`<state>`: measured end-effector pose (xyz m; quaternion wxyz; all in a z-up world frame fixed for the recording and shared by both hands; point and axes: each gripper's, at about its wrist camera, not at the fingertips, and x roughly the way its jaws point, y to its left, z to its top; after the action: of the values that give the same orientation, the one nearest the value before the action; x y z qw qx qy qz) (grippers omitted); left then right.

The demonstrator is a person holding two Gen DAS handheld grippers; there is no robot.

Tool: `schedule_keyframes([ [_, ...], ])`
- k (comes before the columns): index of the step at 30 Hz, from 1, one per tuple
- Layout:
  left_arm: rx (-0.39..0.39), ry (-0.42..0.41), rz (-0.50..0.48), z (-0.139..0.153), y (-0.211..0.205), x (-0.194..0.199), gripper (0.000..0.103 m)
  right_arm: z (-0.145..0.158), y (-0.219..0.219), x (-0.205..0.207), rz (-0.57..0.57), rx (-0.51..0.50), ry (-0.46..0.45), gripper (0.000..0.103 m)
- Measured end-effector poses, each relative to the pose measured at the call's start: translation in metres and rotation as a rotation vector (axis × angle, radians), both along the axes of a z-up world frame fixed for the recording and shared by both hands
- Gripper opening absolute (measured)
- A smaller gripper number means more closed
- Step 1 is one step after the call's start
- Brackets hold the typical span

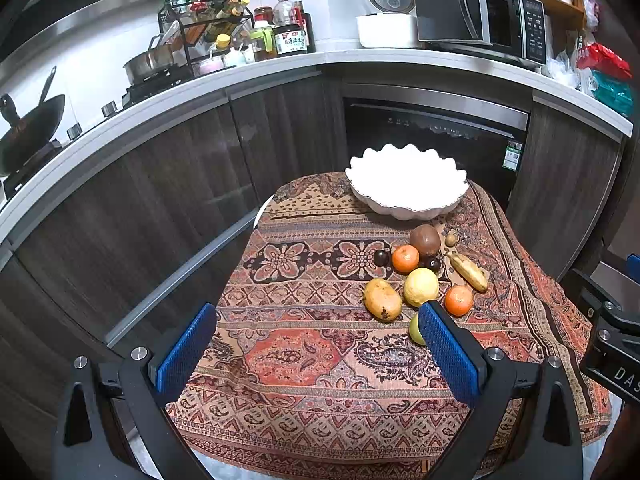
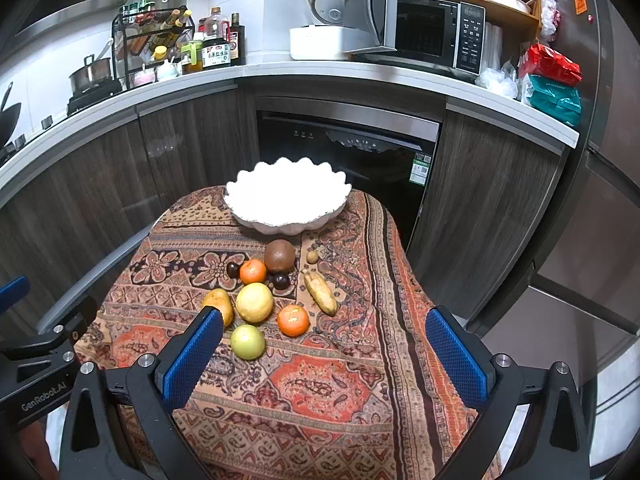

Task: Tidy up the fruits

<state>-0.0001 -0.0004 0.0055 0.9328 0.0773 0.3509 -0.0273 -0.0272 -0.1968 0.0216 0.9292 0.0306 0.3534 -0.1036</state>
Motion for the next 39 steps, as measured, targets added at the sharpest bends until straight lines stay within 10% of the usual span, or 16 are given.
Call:
schedule_keyframes([
  [39, -0.002, -0.004, -0.002, -0.0002, 0.0011, -0.0013, 0.103, 0.001, -0.0001, -0.0022, 0.002, -0.004, -0.007, 0.103],
])
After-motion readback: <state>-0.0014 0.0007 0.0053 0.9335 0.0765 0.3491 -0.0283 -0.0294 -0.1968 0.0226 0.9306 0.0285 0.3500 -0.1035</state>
